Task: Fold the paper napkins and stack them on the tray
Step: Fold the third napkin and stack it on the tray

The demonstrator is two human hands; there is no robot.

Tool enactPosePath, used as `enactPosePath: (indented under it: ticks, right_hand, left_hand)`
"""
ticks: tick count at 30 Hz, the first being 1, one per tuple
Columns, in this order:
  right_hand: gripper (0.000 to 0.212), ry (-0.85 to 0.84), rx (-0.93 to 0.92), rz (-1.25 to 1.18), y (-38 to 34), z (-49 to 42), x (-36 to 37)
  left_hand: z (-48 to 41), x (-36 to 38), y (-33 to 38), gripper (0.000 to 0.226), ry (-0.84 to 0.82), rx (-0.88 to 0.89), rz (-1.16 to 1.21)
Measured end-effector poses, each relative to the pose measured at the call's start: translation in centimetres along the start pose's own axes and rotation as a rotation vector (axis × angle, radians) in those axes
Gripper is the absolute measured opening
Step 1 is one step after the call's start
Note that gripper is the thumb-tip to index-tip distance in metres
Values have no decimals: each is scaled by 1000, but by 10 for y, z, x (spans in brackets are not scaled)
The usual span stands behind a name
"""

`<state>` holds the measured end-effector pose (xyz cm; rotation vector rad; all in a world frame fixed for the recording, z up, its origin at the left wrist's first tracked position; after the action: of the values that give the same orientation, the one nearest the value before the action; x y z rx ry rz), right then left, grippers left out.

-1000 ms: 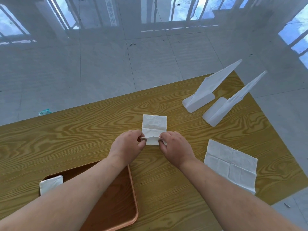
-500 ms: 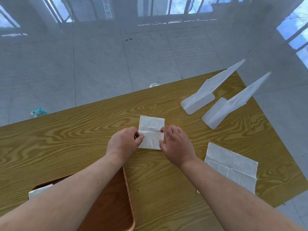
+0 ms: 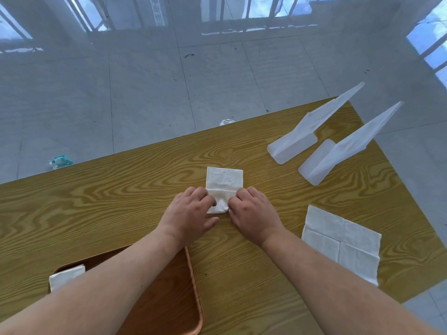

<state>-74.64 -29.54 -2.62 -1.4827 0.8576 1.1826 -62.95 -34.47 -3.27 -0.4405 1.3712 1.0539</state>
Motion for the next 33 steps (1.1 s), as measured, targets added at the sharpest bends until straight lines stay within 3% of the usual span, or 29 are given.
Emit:
enactPosePath:
  ticks: [5,8,14,19,33]
  right_hand:
    - [14,16,-33,-74,-7,2,-4]
    - [16,-2,-52,-98,-11,6,-6]
    - [45,-150,-16,-109,-7,8,4]
    - [12,-70,93,-207,6,6,-3]
    - [17,69,346,-389,41,-6,-6]
  left_hand:
    - [-1,-2,3,47,-46,12,-60]
    - [-2,-4,3,36,-59,8,-48]
    - [-2,-7,-4,21,-49,-46,4]
    - [-3,-14,-12,14,-38,-125,151]
    - [-14,-17,-47,28,21,-425,270]
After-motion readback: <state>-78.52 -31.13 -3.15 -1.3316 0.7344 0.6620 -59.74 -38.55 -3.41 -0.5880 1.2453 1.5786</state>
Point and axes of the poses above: each hand's wrist, its own z-axis away from the middle knuckle, its own x-axis out of the palm, y = z × x, the point moved 10 cm from there along -z, towards the middle knuckle, and after that the axes turned 12 degrees about -x, right-handed, at the moved point
